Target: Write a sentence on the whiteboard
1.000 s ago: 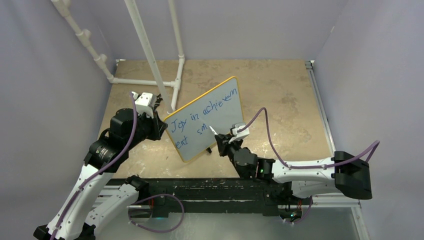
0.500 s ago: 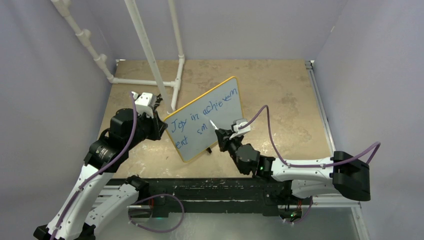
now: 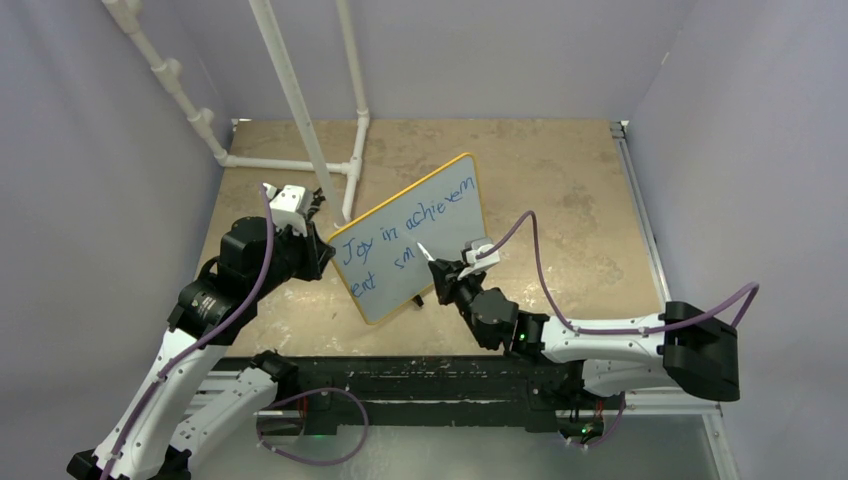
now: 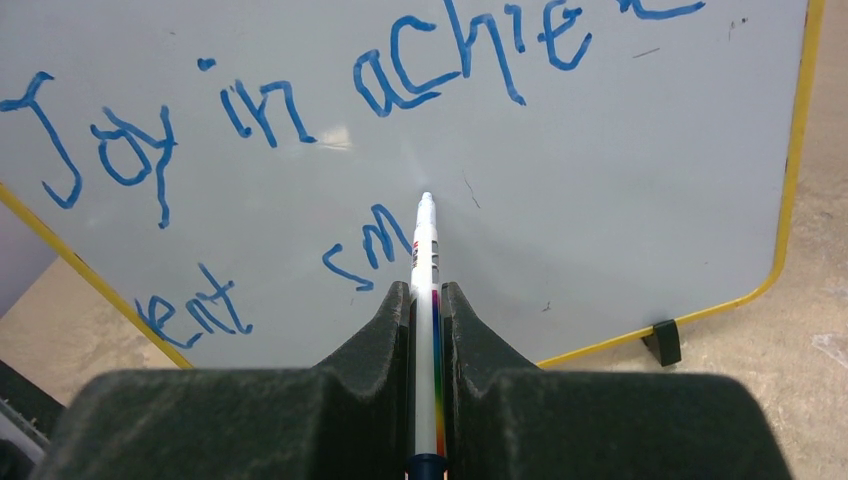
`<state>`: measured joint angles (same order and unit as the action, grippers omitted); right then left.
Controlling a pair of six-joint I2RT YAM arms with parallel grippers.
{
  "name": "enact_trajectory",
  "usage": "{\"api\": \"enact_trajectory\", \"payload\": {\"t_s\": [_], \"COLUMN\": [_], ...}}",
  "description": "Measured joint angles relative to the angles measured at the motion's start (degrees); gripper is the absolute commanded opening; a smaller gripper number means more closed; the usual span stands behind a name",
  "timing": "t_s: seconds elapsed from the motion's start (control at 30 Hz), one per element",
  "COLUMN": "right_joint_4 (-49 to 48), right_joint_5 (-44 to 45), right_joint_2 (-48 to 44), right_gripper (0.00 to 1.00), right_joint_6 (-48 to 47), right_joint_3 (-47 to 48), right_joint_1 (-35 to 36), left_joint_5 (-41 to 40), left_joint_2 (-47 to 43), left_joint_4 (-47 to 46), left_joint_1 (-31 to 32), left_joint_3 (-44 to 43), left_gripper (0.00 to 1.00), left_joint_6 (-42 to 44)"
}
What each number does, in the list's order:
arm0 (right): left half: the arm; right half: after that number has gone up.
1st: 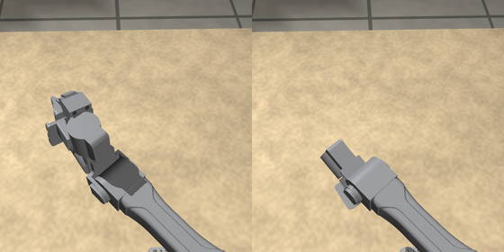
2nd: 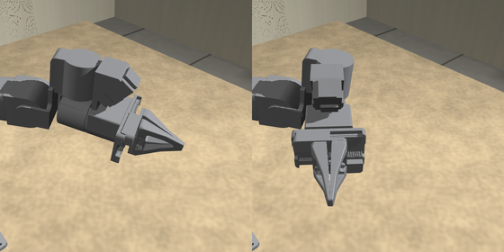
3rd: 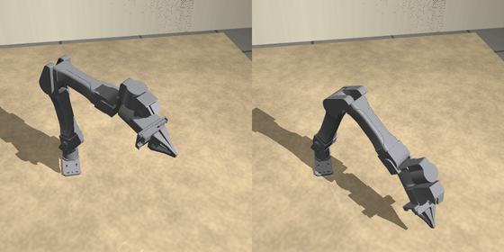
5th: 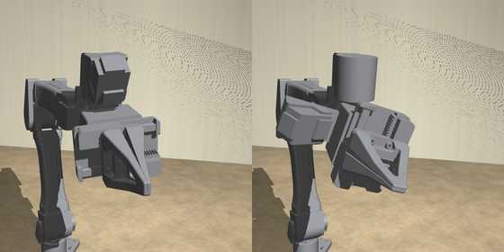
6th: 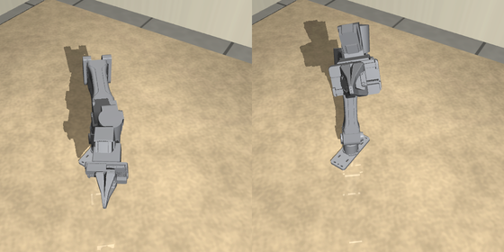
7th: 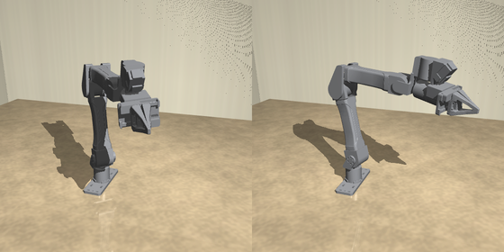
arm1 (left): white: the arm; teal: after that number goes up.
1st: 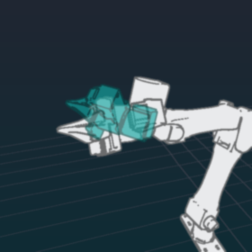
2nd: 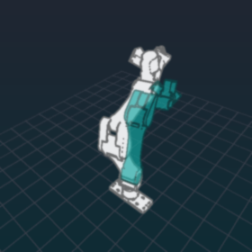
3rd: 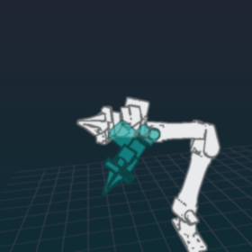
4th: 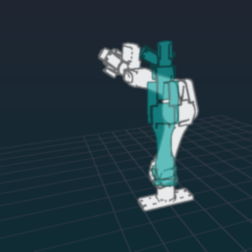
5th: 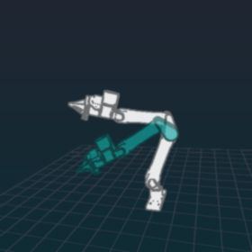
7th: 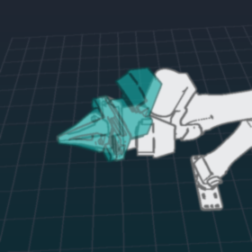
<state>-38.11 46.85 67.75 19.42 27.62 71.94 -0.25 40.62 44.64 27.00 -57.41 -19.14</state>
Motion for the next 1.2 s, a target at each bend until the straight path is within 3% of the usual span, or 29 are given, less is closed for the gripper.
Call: {"api": "enact_trajectory", "payload": {"t_s": [0.8,1.2], "right_joint_4": [-1.6,3.5], "right_joint_5": [-1.6,-0.9], "right_joint_2": [1.6,2.5], "right_gripper": [0.00,0.00], "right_joint_6": [-2.3,2.4], "right_joint_3": [-0.6,-1.3], "right_joint_1": [0.7,1.9], "left_joint_5": [0.0,0.0], "left_joint_2": [0.0,0.0], "left_joint_4": [0.0,0.0], "left_joint_1": [0.0,0.0], "left_joint_3": [0.0,0.0], "left_gripper": [0.00,0.00], "left_joint_6": [0.0,0.0]}}
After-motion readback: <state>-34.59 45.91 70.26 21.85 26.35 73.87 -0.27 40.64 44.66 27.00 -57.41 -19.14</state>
